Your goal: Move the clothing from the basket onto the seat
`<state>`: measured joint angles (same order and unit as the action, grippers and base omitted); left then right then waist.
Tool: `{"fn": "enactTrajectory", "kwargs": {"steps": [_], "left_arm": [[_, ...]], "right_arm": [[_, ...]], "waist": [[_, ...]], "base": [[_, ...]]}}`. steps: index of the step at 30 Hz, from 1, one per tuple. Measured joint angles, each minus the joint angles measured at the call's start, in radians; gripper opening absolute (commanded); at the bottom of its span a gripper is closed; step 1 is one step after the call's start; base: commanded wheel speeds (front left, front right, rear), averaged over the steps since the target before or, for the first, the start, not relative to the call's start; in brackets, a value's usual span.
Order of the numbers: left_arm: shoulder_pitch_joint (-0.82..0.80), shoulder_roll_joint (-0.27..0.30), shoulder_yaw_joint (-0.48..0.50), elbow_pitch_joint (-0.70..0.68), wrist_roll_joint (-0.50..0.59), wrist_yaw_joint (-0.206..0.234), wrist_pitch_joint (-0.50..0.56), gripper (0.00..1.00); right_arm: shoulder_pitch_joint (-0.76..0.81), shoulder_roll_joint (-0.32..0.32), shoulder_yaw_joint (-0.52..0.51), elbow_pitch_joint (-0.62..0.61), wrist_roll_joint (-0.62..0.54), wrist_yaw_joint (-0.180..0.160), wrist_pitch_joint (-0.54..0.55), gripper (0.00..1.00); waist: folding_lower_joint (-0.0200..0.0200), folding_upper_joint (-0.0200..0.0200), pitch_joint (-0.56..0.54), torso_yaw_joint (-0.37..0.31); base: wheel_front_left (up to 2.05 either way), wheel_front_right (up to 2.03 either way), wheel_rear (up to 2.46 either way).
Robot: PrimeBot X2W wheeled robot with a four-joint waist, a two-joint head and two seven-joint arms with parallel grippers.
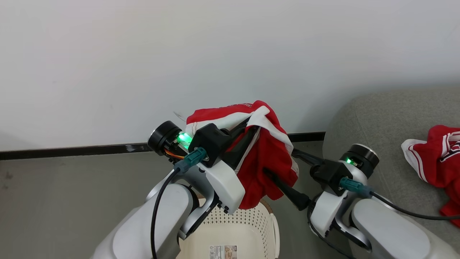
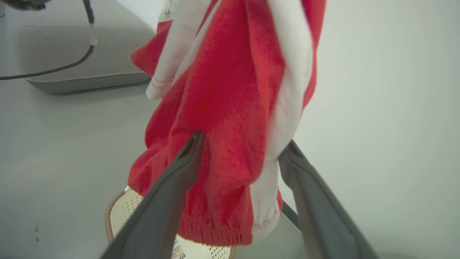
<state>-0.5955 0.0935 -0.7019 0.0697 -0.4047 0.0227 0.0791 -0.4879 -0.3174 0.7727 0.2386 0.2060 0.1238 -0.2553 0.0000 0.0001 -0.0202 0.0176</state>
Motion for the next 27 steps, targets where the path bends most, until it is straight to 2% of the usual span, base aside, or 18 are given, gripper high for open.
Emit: {"fn": "enactTrajectory", "kwargs": {"steps": [3,4,6,9,14,20,21,24,26,27], "left_arm": [[0.005,-0.001,-0.002,-0.011,0.000,0.001,0.008,0.00],[0.010,-0.001,-0.002,-0.014,0.000,0.001,0.009,0.00],[0.013,-0.001,-0.003,-0.016,-0.002,0.001,0.009,0.00],[0.014,-0.001,-0.003,-0.020,-0.002,0.003,0.014,0.00],[0.034,0.000,0.000,-0.021,-0.013,0.014,0.017,0.00],[0.060,0.000,0.016,-0.020,-0.030,0.029,0.015,0.00],[0.065,-0.001,0.021,-0.019,-0.036,0.029,0.011,0.14],[0.087,-0.003,0.027,-0.012,-0.049,0.037,0.007,0.43],[0.102,-0.004,0.030,-0.004,-0.058,0.040,-0.002,0.51],[0.108,-0.005,0.030,-0.001,-0.060,0.040,-0.003,0.75]], "right_arm": [[-0.034,0.002,0.023,0.003,0.005,0.000,0.000,1.00],[-0.043,0.002,0.031,0.004,0.005,0.000,0.000,0.51],[-0.060,0.005,0.054,0.012,0.005,0.000,0.000,0.27],[-0.073,0.009,0.085,0.033,0.010,0.000,0.000,0.00],[-0.074,0.012,0.092,0.045,0.038,0.000,0.000,0.00],[-0.074,0.007,0.027,0.051,0.068,0.000,0.000,0.00],[-0.074,0.005,0.013,0.051,0.071,0.000,0.000,0.00],[-0.074,-0.004,-0.043,0.050,0.086,0.000,0.000,0.00],[-0.074,-0.012,-0.085,0.049,0.088,0.000,0.000,0.00],[-0.074,-0.016,-0.109,0.049,0.090,0.000,0.000,0.00]], "waist": [[0.0000,0.0000,0.003,0.003],[0.0000,0.0000,0.004,0.004],[0.0000,0.0000,0.007,0.005],[-0.0001,0.0000,0.011,0.005],[0.0000,0.0000,0.015,0.003],[0.0000,0.0000,0.018,-0.006],[0.0000,0.0000,0.019,-0.009],[0.0000,0.0000,0.019,-0.016],[0.0000,0.0000,0.019,-0.022],[0.0000,0.0000,0.019,-0.025]], "base": [[0.00,0.00,0.00],[0.00,0.00,0.00],[0.00,0.00,0.00],[0.00,0.00,0.00],[0.00,0.00,0.00],[0.00,0.00,0.00],[0.00,0.00,0.00],[0.00,0.00,0.00],[0.00,0.00,0.00],[0.00,0.00,0.00]]}}
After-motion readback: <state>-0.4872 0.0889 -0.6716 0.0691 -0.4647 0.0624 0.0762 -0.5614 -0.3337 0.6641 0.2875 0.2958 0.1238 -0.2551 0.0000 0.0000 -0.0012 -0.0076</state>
